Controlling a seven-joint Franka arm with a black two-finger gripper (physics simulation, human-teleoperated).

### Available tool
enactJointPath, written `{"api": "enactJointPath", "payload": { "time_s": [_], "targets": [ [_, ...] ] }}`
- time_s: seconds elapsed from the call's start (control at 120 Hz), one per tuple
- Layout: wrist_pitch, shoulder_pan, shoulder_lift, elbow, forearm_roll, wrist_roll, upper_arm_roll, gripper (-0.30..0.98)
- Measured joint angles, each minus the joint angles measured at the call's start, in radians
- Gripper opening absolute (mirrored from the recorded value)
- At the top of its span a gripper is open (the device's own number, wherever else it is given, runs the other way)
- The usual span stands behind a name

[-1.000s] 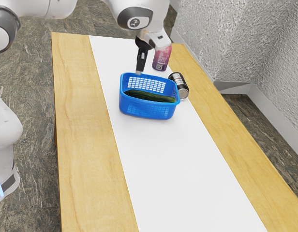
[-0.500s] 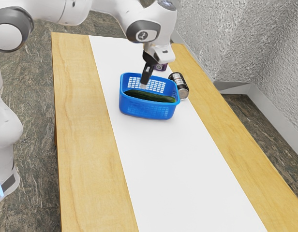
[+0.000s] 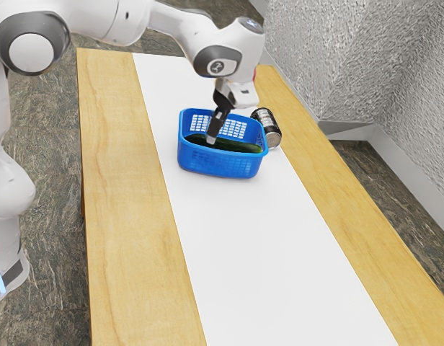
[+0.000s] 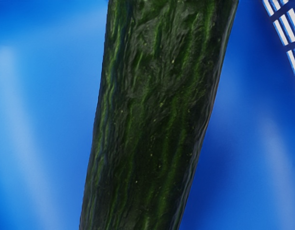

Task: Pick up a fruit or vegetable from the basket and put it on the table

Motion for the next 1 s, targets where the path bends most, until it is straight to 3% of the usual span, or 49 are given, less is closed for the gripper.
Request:
{"api": "enactJointPath", "payload": {
  "time_s": [0.475, 0.683, 1.0],
  "targets": [
    [0.003, -0.015, 0.018, 0.014, -0.001, 0.039, 0.013, 0.69],
    [0.013, 0.080, 0.074, 0.027, -0.002, 0.056, 0.008, 0.68],
    [0.038, 0.085, 0.078, 0.029, -0.002, 0.068, -0.010, 0.67]
  ]
}}
